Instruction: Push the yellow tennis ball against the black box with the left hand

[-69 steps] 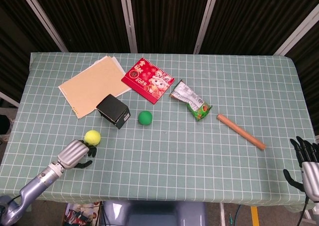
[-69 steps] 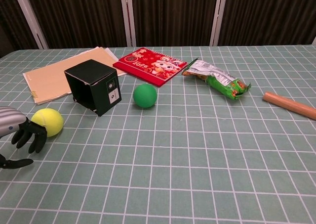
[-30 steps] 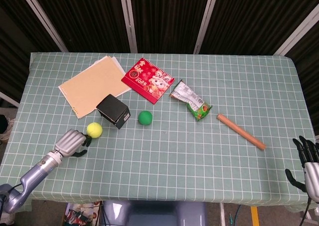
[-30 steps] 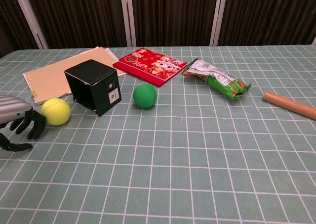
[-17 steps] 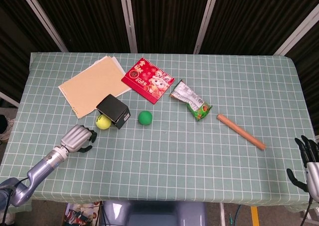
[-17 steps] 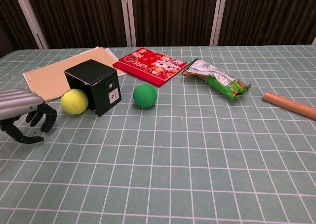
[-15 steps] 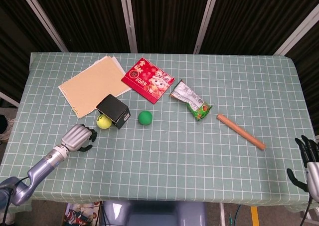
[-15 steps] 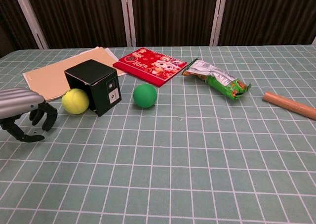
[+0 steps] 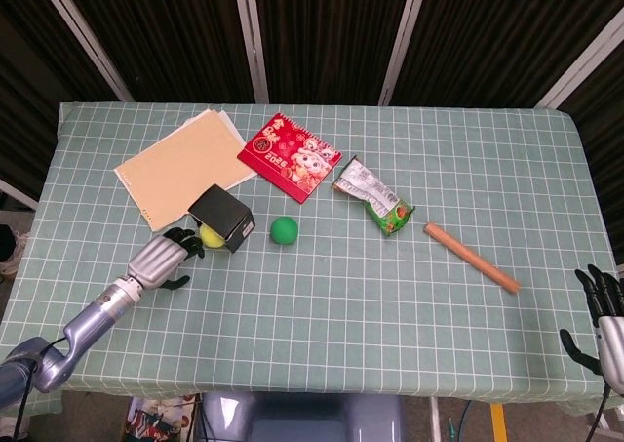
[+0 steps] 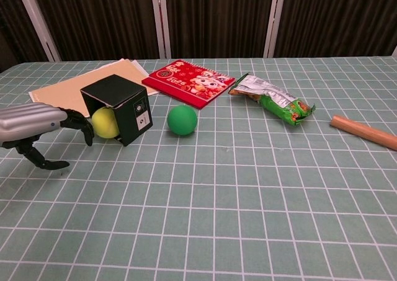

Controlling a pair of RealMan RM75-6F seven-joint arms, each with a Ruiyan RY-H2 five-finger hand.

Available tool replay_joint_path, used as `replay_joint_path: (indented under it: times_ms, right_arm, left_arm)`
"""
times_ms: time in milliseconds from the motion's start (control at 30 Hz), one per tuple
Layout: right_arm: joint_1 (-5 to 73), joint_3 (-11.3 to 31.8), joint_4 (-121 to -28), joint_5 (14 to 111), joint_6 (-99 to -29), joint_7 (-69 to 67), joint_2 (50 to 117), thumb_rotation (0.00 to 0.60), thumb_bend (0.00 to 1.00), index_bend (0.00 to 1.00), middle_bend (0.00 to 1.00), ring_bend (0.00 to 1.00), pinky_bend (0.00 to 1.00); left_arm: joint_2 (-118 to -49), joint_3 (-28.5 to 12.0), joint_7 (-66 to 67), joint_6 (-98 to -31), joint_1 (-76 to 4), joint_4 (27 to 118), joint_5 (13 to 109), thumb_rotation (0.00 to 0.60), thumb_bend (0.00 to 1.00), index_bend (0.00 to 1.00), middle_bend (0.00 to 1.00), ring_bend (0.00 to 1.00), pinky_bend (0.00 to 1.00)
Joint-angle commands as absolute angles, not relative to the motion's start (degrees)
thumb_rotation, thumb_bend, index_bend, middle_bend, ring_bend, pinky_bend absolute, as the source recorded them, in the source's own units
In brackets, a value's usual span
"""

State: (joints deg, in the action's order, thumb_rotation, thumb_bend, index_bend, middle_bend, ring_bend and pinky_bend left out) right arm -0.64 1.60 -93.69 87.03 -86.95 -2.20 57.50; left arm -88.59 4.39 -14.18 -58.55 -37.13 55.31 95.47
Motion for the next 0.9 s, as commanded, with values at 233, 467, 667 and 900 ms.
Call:
replay_joint_path:
  times_ms: [233, 467, 667, 900]
  right_arm:
    - [-0.73, 1.56, -93.75, 87.19, -87.14, -2.49, 57.35, 0.6, 0.36, 0.0, 0.0, 0.0, 0.0]
    - [-0.71, 1.56, -93.78, 87.14, -87.04, -2.56, 57.27, 0.6, 0.36, 0.0, 0.0, 0.0, 0.0]
    - [-0.87, 1.46, -93.91, 87.54, -87.48, -2.55, 57.24, 0.6, 0.36, 0.0, 0.0, 0.0, 0.0]
    - [-1.16, 1.08, -94.29, 88.73, -88.3, -2.37, 57.12, 0.6, 0.36, 0.0, 0.0, 0.0, 0.0]
  left_arm:
    - [-90.21, 4.24, -14.54, -58.81, -38.1, 53.78, 95.61, 0.6, 0.28, 0.27, 0.02, 0.0, 0.02]
    - [-90.78, 4.07, -13.71, -59.93, -37.72, 53.29, 95.12, 0.6, 0.28, 0.21, 0.0, 0.0, 0.0]
    - [-90.15, 4.58, -13.17, -62.41, -36.77, 54.26, 95.67, 0.6, 0.28, 0.17, 0.0, 0.0, 0.0]
    - [-84.66, 7.08, -11.92, -66.49, -33.7, 61.59, 96.86, 0.6, 0.27, 0.14, 0.0, 0.0, 0.0]
